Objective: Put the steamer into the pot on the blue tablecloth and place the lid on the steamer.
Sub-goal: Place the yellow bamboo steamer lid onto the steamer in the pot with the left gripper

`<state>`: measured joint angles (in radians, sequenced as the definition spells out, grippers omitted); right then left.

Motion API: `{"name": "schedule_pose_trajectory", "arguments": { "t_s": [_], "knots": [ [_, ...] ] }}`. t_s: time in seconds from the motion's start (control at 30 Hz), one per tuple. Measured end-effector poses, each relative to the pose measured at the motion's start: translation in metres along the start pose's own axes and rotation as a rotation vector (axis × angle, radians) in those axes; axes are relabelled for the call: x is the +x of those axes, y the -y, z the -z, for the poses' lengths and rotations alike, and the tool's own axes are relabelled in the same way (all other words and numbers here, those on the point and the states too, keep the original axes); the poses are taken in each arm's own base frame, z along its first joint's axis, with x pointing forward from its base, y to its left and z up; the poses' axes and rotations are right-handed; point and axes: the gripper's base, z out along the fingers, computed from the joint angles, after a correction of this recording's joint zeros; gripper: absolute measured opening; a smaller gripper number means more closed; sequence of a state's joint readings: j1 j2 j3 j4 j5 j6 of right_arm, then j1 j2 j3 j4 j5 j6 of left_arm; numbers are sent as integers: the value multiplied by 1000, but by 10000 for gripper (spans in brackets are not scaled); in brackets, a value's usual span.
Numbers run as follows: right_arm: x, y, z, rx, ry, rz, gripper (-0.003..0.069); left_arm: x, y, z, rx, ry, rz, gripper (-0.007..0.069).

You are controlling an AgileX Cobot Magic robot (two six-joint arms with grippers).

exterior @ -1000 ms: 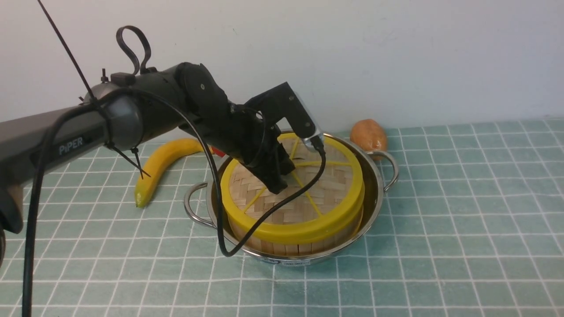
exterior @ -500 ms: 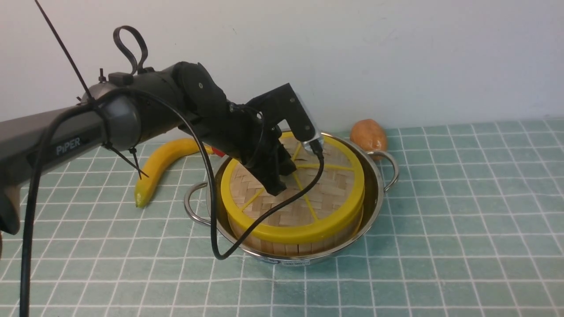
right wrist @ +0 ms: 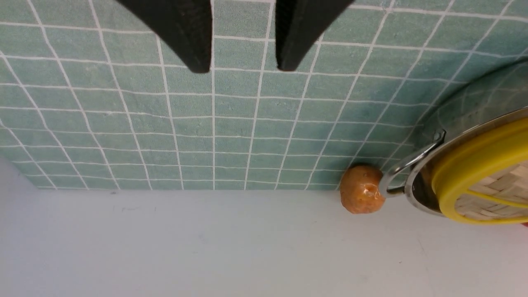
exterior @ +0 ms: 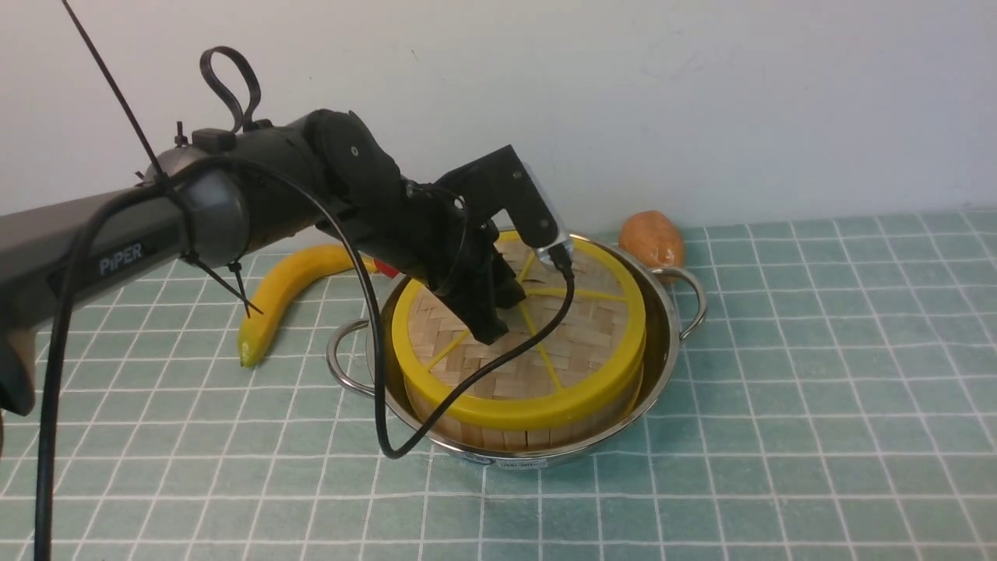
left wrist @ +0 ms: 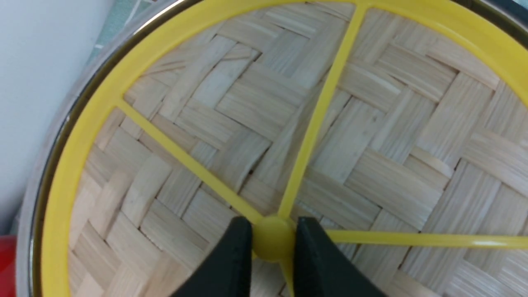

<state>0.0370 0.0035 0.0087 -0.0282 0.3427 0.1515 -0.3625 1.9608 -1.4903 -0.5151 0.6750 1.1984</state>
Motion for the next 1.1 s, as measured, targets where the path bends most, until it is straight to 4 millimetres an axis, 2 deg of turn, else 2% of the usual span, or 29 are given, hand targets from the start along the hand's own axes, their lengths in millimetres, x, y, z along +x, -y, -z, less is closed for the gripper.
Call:
{"name": "schedule_pose_trajectory", "arguments": {
  "t_s": [0.23,1.1],
  "knots": [
    [0,0,0,0,0,0,242,-4,0,7,-11,13,-5,122],
    [0,0,0,0,0,0,242,-4,-1,6,-13,15,-9,122]
  ]
}}
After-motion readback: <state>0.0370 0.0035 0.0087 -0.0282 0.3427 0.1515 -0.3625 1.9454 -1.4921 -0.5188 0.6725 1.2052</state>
